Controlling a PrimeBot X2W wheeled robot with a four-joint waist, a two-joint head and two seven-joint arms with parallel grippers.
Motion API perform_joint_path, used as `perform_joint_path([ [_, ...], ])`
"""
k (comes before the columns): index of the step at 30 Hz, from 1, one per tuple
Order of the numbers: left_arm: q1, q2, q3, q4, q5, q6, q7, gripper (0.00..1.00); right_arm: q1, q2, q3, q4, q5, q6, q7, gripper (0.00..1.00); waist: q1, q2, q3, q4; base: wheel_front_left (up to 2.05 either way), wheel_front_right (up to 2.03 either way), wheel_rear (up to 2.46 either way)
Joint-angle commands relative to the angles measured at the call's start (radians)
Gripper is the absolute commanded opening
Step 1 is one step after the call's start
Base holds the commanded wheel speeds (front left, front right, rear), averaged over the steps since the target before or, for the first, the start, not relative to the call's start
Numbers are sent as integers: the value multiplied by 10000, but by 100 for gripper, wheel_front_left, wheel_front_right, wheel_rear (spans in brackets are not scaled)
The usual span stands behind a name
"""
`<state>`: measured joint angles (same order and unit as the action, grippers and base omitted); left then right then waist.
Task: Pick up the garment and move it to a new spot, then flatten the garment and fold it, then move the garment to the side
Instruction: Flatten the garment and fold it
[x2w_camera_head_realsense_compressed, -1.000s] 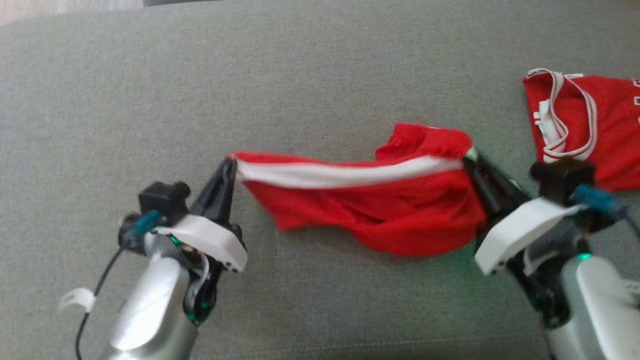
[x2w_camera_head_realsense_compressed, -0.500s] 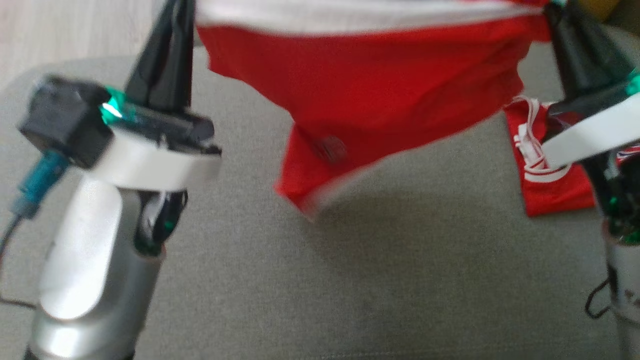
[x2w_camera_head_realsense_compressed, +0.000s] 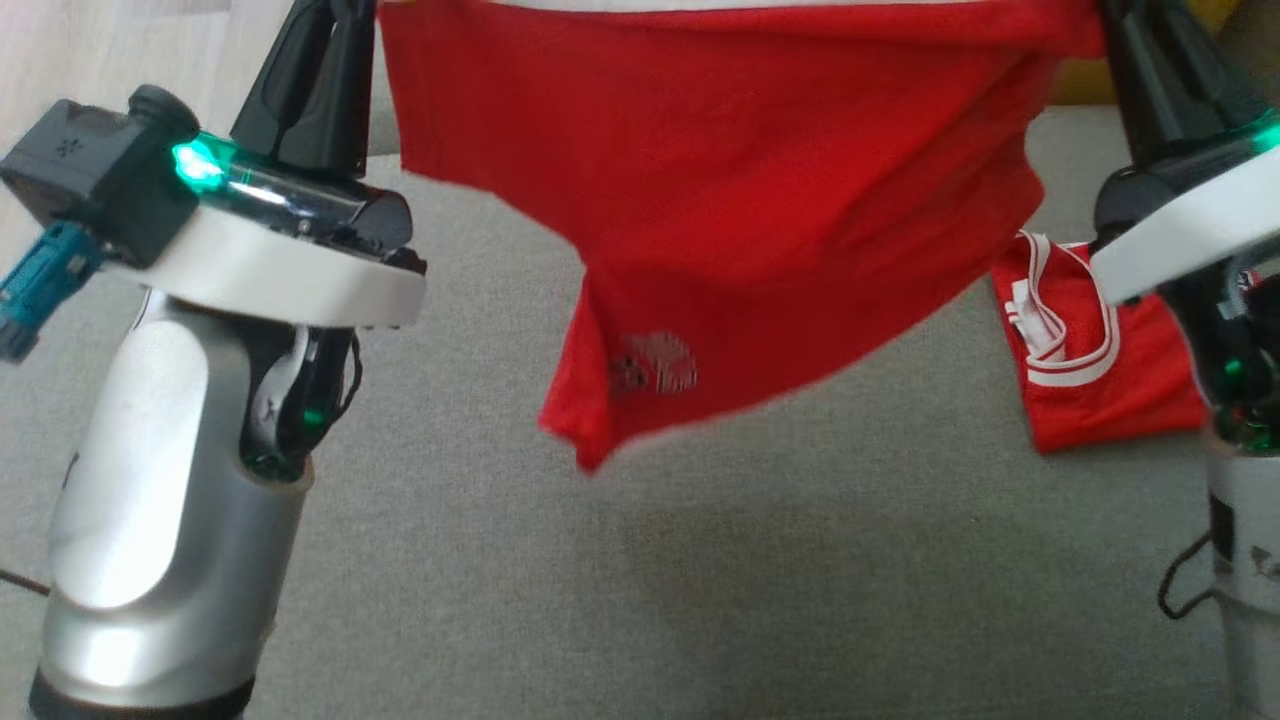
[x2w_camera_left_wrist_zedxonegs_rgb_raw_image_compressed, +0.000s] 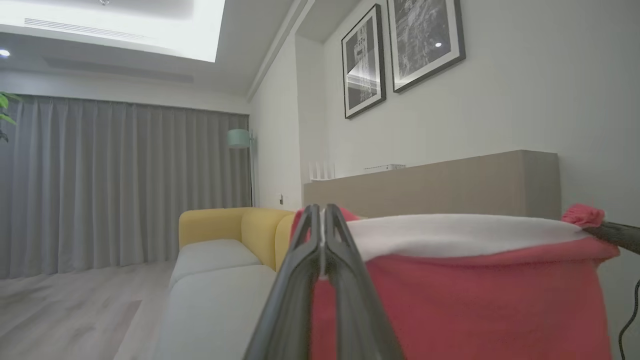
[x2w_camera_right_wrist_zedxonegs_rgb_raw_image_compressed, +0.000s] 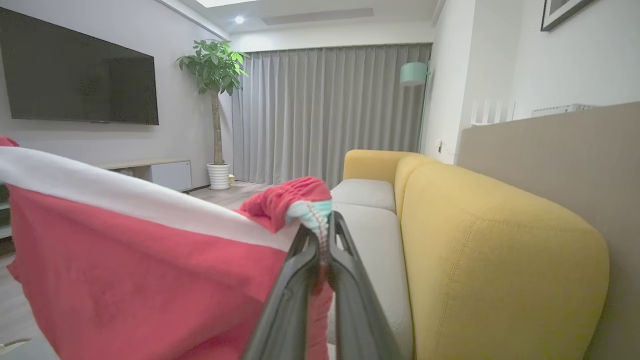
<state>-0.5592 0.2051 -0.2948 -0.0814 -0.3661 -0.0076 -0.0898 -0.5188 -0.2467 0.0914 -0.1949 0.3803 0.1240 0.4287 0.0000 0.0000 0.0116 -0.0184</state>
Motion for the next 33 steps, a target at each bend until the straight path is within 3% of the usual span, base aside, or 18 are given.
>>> perform_joint_path([
  [1,-858,264,479,-21,-111,-31,21,0,-534,115,52,-106,36,67,31,0,0,0,174,40,0,0,0],
  [6,-1488,184,488,660,-140,-113,-139,0,-1022,329,62,374,25,67,-92,0,0,0,571,101,0,0,0],
  [10,-2718,128,524,1860,-51,-256,-436,0,-2106,708,77,1476,100,67,-414,0,0,0,1158,98,0,0,0],
  [14,-4307,-17,558,3640,67,-384,-908,0,-3714,1119,236,3193,94,67,-1111,0,0,0,1785,63,0,0,0],
  [21,-6719,-262,642,6856,411,-487,-1619,0,-6388,1758,847,6834,97,67,-3356,0,0,0,2582,-173,0,0,0],
  [28,-7018,-818,543,9954,309,-667,-1704,0,-7423,1947,1976,10706,82,67,-4834,0,0,0,3368,-29,0,0,0],
  [33,-6717,-1065,669,11299,49,-782,-1715,0,-7304,1960,2920,12101,483,67,-5401,0,0,0,4004,127,0,0,0],
])
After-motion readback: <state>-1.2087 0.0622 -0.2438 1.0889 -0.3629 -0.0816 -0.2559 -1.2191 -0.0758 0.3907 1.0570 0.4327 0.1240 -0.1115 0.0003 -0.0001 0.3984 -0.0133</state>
